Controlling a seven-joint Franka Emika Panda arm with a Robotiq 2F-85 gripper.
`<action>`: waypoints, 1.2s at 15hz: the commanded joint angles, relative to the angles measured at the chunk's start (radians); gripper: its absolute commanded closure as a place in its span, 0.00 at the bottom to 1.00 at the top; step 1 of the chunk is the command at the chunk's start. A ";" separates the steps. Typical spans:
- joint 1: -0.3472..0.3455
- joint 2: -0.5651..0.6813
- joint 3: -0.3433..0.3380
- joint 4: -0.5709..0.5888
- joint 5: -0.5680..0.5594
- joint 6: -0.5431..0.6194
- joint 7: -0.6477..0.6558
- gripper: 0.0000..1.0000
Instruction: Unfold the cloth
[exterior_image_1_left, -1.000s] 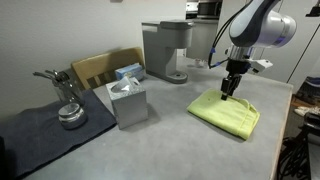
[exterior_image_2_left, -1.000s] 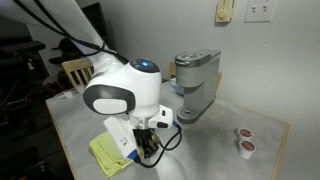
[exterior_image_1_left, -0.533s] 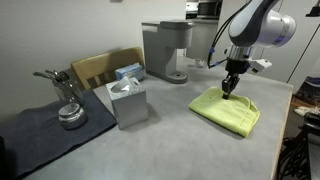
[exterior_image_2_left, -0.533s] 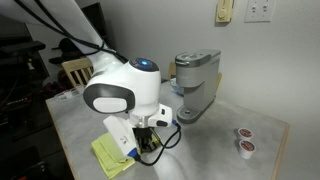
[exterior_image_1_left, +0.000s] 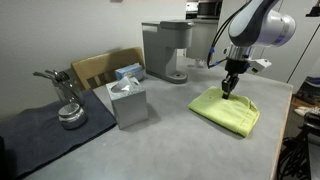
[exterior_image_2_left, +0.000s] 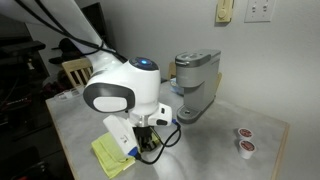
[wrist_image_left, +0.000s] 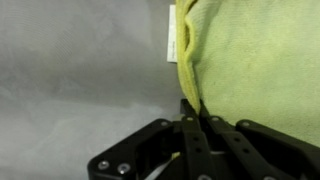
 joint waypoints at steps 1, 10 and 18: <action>0.010 -0.052 -0.009 -0.030 -0.044 -0.016 0.022 0.99; 0.063 -0.161 -0.049 -0.089 -0.170 -0.026 0.096 0.99; 0.082 -0.183 -0.061 -0.101 -0.162 -0.038 0.092 0.67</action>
